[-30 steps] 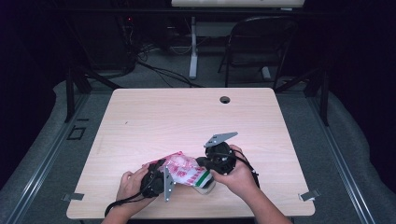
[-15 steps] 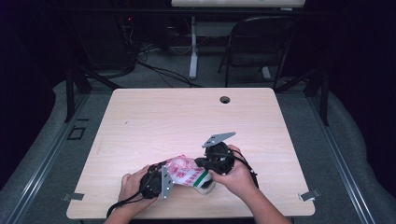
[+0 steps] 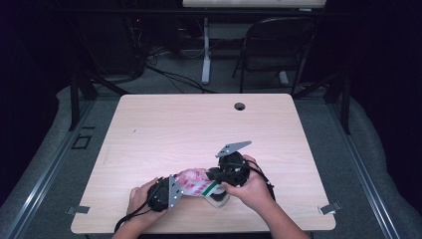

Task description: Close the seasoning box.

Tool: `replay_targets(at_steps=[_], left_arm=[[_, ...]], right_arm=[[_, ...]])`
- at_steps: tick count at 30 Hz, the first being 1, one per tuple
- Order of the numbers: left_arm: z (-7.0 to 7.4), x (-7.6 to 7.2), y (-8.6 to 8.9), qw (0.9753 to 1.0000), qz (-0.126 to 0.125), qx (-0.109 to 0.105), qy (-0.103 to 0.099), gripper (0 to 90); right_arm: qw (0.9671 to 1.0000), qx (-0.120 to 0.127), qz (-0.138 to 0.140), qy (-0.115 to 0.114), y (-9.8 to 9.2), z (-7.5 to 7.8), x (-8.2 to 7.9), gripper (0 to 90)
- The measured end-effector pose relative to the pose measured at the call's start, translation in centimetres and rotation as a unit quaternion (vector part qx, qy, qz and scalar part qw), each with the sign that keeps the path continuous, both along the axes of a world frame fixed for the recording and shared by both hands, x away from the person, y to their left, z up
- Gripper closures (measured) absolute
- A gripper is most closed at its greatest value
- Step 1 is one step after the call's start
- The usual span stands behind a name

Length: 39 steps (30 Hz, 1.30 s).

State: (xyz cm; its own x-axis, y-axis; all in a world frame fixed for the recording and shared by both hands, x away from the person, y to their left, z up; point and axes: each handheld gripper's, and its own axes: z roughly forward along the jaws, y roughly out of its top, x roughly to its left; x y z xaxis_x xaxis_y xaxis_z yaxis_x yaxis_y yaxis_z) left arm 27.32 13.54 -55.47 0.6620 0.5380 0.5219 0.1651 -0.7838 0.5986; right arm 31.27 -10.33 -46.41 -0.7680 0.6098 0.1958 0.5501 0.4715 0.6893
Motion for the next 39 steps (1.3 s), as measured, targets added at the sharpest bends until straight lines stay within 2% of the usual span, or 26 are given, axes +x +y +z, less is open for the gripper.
replay_targets(at_steps=[10, 16, 19, 20, 25, 35, 39], left_arm=[[-0.5, 0.5, 0.5, 0.9993, 0.005, -0.022, 0.03, 73.3], [-0.6, 0.7, 0.8, 0.9983, 0.006, -0.038, 0.044, 74.3], [-0.7, 0.8, 0.9, 0.9981, 0.006, -0.041, 0.045, 74.4], [-0.7, 0.9, 1.0, 0.9975, 0.007, -0.049, 0.05, 74.5], [-0.7, 1.0, 1.3, 0.9968, 0.006, -0.055, 0.057, 74.8], [-0.8, 1.5, 1.9, 0.994, 0.015, -0.083, 0.071, 75.8], [-1.0, 1.7, 2.2, 0.9915, 0.018, -0.1, 0.082, 75.9]], right_arm=[[0.9997, -0.02, 0.009, 0.013, 0.2, 0.7, -0.2, 73.1], [0.9997, -0.017, 0.005, 0.018, -0.1, 1.0, -0.1, 72.6], [0.9997, -0.016, 0.005, 0.017, -0.2, 1.3, -0.1, 72.6], [0.9998, -0.011, 0.003, 0.014, -0.4, 1.5, -0.2, 72.6], [1.0, -0.007, 0.002, 0.007, -0.7, 2.1, -0.3, 72.6], [1.0, 0.001, -0.003, -0.004, -1.3, 2.8, -0.5, 72.1], [1.0, 0.003, -0.006, -0.004, -1.5, 2.8, -0.5, 72.1]])
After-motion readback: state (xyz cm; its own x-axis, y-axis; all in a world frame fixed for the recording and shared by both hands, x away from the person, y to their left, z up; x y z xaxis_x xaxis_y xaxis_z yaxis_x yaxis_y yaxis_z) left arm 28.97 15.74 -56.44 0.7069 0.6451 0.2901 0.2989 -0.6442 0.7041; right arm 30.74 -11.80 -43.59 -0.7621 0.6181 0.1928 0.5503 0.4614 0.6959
